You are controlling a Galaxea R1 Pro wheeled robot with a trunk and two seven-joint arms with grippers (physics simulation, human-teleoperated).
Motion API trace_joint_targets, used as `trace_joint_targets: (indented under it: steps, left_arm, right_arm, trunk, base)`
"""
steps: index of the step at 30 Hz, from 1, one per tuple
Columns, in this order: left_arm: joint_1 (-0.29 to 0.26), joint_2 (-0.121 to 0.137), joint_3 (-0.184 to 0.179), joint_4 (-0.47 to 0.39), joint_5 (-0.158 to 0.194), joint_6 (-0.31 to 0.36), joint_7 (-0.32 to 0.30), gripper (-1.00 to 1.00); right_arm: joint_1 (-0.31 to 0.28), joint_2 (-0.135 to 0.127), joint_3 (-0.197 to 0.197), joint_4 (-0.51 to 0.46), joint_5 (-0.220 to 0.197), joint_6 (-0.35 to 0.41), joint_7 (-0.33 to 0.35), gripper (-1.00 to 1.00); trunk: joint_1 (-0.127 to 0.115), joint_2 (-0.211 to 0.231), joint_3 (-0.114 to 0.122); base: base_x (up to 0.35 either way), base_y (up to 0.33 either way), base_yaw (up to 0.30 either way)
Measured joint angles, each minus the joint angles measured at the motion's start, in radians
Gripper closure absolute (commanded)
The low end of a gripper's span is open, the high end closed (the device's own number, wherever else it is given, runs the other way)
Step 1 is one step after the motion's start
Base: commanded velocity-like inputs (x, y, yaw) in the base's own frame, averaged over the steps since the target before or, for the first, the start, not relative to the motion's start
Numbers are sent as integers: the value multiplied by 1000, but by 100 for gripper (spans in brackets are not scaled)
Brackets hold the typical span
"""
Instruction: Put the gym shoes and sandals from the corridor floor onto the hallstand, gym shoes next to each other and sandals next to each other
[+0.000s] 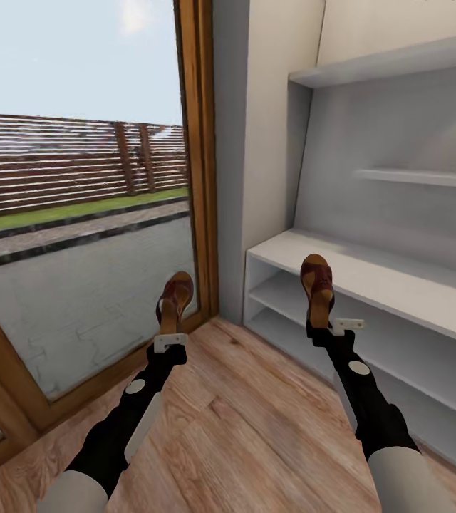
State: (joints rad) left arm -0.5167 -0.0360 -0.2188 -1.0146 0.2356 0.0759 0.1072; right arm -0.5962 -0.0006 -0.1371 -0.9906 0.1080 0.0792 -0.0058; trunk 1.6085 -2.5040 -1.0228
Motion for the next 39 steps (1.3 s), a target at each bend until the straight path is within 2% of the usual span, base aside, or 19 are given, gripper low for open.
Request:
trace_joint_targets:
  steps: [23,39]
  left_arm:
    - [0,0,-1,0,0,-1,0,100]
    - [0,0,-1,0,-1,-1,-3,100]
  right_arm:
    - [0,0,0,-2,0,0,0,100]
    - [0,0,0,-1,0,0,0,100]
  trunk:
    - [0,0,0]
    - [0,0,0]
  base:
    - [168,290,-266]
    - [32,36,-266]
